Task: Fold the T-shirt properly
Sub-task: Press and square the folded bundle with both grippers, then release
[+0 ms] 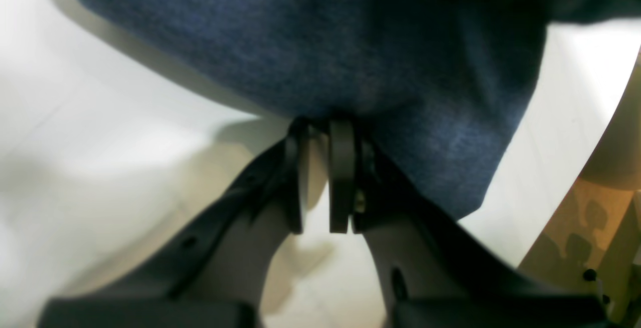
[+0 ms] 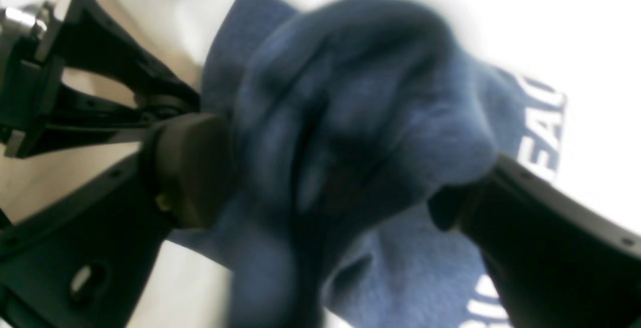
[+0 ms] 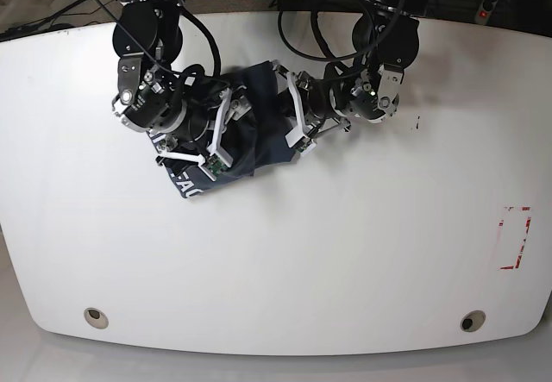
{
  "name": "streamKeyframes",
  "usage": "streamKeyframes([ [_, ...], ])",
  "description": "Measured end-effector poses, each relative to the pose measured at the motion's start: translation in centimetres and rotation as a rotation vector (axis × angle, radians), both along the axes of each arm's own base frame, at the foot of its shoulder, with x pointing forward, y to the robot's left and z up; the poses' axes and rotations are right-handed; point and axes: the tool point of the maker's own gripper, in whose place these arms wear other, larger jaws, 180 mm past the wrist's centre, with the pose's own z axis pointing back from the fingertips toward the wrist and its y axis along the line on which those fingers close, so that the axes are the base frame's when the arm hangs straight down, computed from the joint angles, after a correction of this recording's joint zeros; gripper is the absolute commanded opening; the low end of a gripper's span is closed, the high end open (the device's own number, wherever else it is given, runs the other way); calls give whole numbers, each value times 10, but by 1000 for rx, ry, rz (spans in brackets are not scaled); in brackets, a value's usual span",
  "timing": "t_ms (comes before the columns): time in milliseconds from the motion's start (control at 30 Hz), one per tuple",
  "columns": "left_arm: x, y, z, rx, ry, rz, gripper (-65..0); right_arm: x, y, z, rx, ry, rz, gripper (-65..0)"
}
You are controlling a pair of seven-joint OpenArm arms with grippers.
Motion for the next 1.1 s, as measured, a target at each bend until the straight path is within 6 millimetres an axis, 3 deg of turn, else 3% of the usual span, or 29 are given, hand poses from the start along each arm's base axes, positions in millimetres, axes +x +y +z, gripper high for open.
streamKeyframes([
  [200,4,0,3,-9,-29,13,-600,-8,24,-3,-23,0,93,-78],
  [300,7,8,11,-11,-55,38,-600,-11,27,-2,1,1,92,-89],
  [500,25,52,37,-6,-141,189,-600,-13,18,3,20,-40,56,-109],
  [600,28,80,48,26,-190,238,-597,-14,21,4,52,-48,47,-157],
  [700,27,101,54,90,-227,224,-596,-9,5,7,78,-58,-19,-222],
  [800,32,114,64,129,-274,217,-594,1,-33,7,31,-66,-137,-317],
  [867,34,109,69,131,-294,200,-594,10,-50,13,29,-88,-194,-403],
  [967,34,82,74,105,-310,120,-594,28,-65,20,40,-116,-239,-487],
  [1100,32,42,84,76,-347,-6,-594,46,-90,11,45,-88,-284,-491],
])
